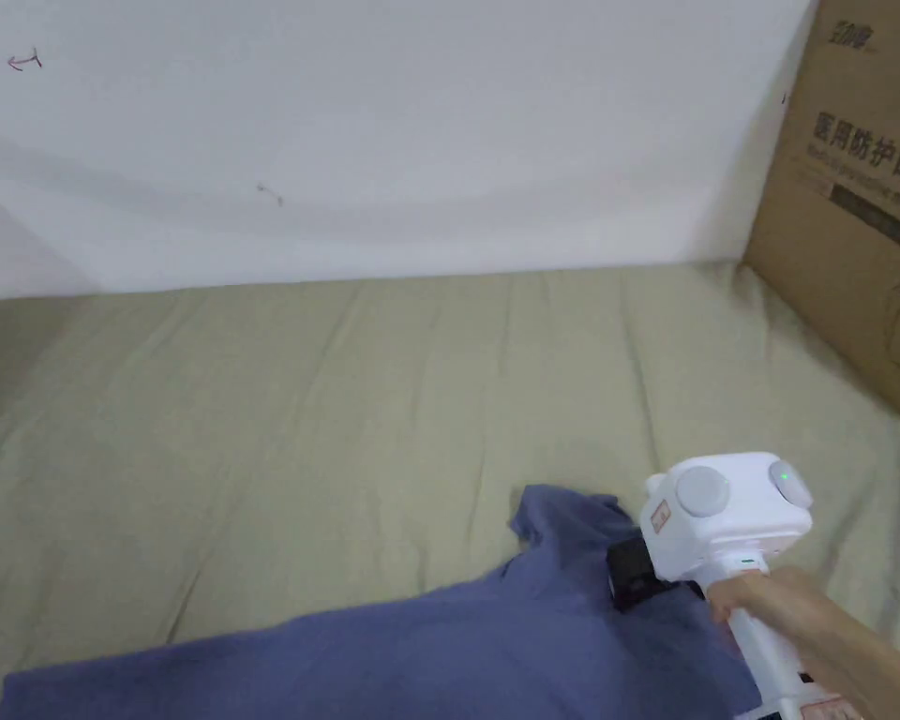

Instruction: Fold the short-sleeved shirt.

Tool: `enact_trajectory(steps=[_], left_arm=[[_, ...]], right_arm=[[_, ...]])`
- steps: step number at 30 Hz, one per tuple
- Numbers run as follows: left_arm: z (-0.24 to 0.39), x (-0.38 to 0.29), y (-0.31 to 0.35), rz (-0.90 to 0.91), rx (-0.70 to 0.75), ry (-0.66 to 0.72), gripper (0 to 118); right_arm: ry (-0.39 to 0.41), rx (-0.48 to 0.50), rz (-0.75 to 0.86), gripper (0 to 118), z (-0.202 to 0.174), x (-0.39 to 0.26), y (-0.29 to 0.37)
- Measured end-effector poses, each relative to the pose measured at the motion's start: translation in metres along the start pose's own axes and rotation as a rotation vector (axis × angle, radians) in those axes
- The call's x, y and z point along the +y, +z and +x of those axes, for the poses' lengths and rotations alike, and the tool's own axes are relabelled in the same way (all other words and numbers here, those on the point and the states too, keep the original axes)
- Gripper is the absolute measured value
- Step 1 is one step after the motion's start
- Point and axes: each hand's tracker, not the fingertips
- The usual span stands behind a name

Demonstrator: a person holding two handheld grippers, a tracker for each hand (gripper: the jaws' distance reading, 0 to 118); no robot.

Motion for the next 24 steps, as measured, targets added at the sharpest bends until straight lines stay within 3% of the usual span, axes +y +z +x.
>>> enact_trajectory(steps=[2, 3, 4, 6, 7, 8, 9, 11, 12, 13, 18, 24], left_arm=[[0.000, 0.000, -0.005, -0.003, -0.005, 0.004, 0], [0.000, 0.001, -0.006, -0.007, -0.008, 0.006, 0], [0.000, 0.002, -0.008, -0.009, -0.014, 0.006, 0], [0.001, 0.006, -0.015, -0.008, -0.023, 0.009, 0], [0.000, 0.010, -0.021, -0.015, -0.034, 0.013, 0], [-0.004, 0.014, -0.031, -0.036, -0.067, 0.006, 2], [-0.008, 0.019, -0.039, -0.057, -0.066, -0.008, 16], [-0.013, 0.033, -0.063, -0.105, -0.092, 0.004, 80], [-0.015, 0.039, -0.072, -0.105, -0.092, 0.023, 103], [-0.021, 0.046, -0.087, -0.105, -0.099, 0.044, 110], [-0.042, 0.082, -0.164, -0.201, 0.037, 0.088, 110], [-0.035, 0.095, -0.226, -0.318, -0.025, 0.157, 109]], right_arm=[[0.004, 0.008, 0.006, 78, 0.000, 0.003, 0.003], [0.014, 0.014, 0.014, 64, 0.000, 0.004, 0.007], [0.045, -0.018, 0.026, 42, 0.000, 0.005, 0.011], [0.037, 0.021, 0.020, 5, 0.006, 0.008, 0.015], [-0.019, 0.054, 0.013, 1, 0.008, 0.010, 0.019], [-0.052, 0.063, 0.016, 1, 0.009, 0.009, 0.023], [-0.022, 0.061, 0.029, 1, 0.005, 0.005, 0.031], [0.066, 0.045, 0.037, 1, 0.000, 0.002, 0.038], [0.062, 0.049, 0.039, 1, 0.000, 0.001, 0.041], [0.055, 0.060, 0.043, 1, -0.006, -0.004, 0.053], [0.032, 0.083, 0.046, 1, -0.008, -0.006, 0.057], [0.034, 0.090, 0.039, 1, -0.014, -0.008, 0.055]])
